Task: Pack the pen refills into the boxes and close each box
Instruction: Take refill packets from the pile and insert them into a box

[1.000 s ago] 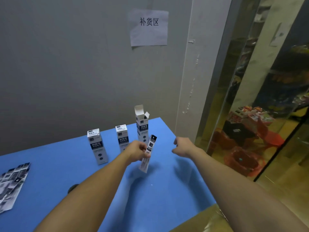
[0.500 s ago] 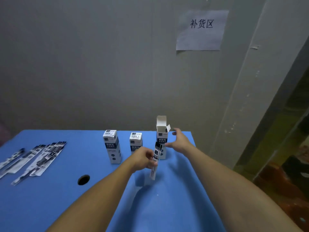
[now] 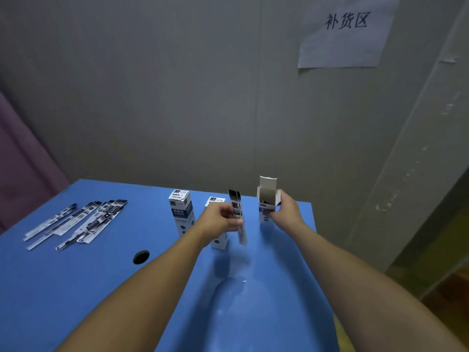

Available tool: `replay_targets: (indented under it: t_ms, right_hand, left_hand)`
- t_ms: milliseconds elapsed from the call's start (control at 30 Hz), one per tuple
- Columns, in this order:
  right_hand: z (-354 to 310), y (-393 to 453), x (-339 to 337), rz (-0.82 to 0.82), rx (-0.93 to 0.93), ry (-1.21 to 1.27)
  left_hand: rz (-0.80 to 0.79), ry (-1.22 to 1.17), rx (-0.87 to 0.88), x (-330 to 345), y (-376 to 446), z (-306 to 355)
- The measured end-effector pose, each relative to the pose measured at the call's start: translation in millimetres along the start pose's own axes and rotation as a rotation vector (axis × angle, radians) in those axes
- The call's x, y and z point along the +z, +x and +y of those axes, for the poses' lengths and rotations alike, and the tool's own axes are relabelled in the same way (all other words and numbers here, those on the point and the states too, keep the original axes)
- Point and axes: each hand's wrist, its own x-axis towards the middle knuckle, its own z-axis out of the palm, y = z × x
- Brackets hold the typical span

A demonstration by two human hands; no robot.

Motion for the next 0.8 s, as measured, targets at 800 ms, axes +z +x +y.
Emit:
replay_targets:
  t_ms: [800]
  right_hand:
    - [7.2,-21.8,-58.3,0.169,-0.17,-0.115]
  left_hand:
    - [-0.017,-0.266,0.438,53.8,4.6,112.5]
